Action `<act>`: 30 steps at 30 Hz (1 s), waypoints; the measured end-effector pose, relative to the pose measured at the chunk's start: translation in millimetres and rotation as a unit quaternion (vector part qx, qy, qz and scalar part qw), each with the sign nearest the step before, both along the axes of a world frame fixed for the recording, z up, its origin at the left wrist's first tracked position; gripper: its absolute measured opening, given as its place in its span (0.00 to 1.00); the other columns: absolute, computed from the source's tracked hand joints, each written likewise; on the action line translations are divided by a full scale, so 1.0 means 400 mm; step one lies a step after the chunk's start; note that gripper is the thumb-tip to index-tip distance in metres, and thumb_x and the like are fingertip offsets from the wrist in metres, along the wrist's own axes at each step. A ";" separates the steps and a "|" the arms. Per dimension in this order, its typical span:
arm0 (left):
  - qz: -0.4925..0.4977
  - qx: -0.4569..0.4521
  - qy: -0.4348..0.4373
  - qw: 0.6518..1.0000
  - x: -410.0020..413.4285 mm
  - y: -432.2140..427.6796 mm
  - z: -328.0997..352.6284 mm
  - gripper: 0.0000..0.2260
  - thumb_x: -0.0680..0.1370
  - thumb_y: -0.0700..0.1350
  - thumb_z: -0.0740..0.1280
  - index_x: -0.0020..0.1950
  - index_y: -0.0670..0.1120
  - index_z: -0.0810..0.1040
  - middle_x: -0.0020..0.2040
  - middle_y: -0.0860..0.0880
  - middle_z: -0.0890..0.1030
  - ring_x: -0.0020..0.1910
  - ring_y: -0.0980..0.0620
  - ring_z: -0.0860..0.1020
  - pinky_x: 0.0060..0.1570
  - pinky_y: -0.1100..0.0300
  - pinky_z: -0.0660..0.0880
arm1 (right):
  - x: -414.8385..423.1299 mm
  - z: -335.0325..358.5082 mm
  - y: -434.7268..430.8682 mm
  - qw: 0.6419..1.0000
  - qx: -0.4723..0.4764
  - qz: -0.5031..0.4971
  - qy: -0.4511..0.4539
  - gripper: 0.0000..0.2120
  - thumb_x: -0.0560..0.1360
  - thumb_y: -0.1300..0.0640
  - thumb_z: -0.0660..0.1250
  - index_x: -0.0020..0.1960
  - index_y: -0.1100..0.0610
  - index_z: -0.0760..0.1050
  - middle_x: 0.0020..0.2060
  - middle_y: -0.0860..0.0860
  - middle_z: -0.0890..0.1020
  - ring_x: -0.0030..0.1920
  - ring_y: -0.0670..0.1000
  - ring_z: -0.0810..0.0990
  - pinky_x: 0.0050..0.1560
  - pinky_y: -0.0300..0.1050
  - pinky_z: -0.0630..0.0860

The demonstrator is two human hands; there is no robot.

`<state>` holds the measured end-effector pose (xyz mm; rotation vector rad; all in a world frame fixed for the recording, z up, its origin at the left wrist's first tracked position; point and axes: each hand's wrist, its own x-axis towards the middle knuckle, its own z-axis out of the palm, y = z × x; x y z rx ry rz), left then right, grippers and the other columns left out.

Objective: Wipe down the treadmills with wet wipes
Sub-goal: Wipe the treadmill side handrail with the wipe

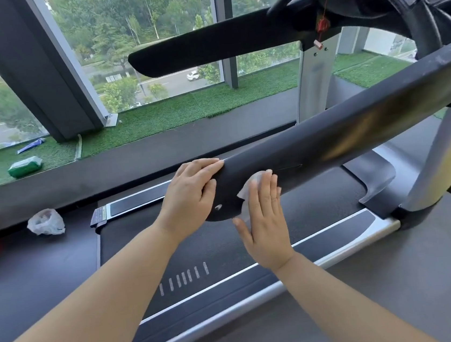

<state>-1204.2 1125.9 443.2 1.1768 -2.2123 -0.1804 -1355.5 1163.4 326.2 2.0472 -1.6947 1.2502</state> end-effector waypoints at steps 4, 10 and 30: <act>-0.007 0.015 0.028 0.999 0.011 0.013 -0.003 0.18 0.77 0.40 0.58 0.64 0.43 0.77 0.62 0.49 0.77 0.61 0.54 0.69 0.62 0.79 0.53 | 0.028 0.005 -0.002 1.000 0.000 0.020 -0.016 0.33 0.82 0.42 0.45 0.77 0.58 0.34 0.76 0.56 0.36 0.76 0.60 0.39 0.76 0.53 0.41; 0.011 0.048 0.071 0.996 0.058 0.025 -0.013 0.17 0.77 0.39 0.57 0.62 0.43 0.78 0.60 0.54 0.75 0.61 0.54 0.72 0.61 0.77 0.61 | 0.074 -0.047 -0.002 0.992 -0.019 0.048 0.112 0.34 0.82 0.42 0.47 0.77 0.60 0.37 0.77 0.57 0.38 0.77 0.57 0.41 0.76 0.53 0.44; 0.012 0.061 0.091 0.994 0.063 0.031 -0.009 0.16 0.77 0.32 0.61 0.62 0.43 0.79 0.59 0.56 0.75 0.61 0.59 0.70 0.60 0.79 0.60 | 0.071 -0.028 -0.003 1.000 -0.012 -0.009 0.026 0.33 0.82 0.42 0.45 0.77 0.59 0.36 0.76 0.55 0.36 0.77 0.57 0.39 0.76 0.54 0.41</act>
